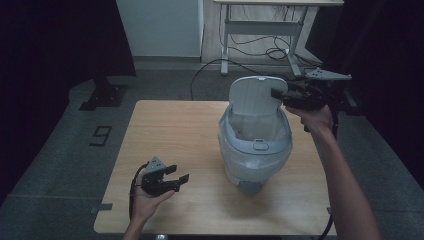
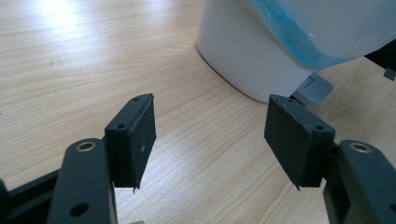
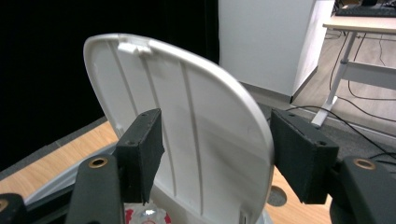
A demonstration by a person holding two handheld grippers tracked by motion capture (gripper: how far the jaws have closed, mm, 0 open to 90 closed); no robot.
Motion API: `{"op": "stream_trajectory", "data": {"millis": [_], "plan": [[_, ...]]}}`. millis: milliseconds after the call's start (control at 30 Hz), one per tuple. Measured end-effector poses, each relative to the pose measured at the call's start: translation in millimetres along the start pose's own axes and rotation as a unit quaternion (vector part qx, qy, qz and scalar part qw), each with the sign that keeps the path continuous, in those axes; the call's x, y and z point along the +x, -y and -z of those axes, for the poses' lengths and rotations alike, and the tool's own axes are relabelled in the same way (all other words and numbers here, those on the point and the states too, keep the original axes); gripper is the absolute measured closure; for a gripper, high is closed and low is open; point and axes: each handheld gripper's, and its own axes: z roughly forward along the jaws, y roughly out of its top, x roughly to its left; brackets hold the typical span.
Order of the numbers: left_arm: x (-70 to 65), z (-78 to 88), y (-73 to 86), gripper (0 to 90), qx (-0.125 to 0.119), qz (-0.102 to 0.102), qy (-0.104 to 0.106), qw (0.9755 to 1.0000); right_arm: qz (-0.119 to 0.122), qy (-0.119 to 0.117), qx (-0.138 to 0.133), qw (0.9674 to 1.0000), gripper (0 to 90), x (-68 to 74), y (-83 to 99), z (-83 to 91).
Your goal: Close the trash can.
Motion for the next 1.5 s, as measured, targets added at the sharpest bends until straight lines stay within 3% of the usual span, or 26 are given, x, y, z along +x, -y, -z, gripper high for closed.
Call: {"op": "stream_trajectory", "data": {"millis": [267,700,967,1300,1500], "plan": [[0.1,-0.1,0.1,34.1,0.0,0.001,0.001,1.0,0.001,-0.001,0.009,1.0,34.8,4.0,-3.4,-2.6],[-4.9,-5.7,0.3,34.0,0.007,-0.002,0.005,1.0,0.019,-0.036,0.038,0.9984,27.6,17.2,20.2,13.7],[-5.7,-6.4,0.9,34.0,0.008,-0.001,0.006,0.9999,0.033,-0.046,0.049,0.9972,23.1,28.7,36.0,22.0],[-6.1,-7.1,1.4,34.0,0.009,0.001,0.007,0.9999,0.061,-0.052,0.04,0.996,21.7,46.8,45.0,36.2],[-7.2,-7.1,1.3,33.9,0.009,0.001,0.007,0.9999,0.06,-0.067,0.042,0.995,21.8,55.3,47.0,40.5]]}}
